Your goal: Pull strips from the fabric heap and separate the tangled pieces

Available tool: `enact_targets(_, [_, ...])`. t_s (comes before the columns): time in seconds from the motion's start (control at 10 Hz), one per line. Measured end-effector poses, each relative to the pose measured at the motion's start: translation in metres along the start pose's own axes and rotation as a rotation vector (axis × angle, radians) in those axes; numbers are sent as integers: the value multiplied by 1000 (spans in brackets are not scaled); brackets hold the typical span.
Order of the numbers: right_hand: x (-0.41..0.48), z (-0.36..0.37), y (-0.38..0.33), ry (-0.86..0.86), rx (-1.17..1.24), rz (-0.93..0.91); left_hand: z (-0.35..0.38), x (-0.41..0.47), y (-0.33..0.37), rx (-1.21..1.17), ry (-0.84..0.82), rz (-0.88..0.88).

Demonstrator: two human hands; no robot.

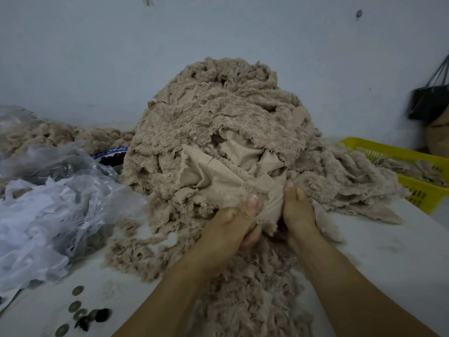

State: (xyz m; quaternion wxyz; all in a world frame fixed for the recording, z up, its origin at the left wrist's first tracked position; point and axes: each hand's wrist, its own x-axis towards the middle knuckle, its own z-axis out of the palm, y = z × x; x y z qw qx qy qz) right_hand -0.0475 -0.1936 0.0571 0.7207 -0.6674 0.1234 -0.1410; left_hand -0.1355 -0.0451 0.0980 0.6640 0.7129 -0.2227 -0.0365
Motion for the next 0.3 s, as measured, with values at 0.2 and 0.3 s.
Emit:
enact_targets(0.2, [-3, -13, -5, -97, -179, -106, -9, 10, -15, -12, 358, -58])
enact_targets(0.3, [-16, -10, -22, -112, -276, -323, -14, 13, -31, 143, 487, -177])
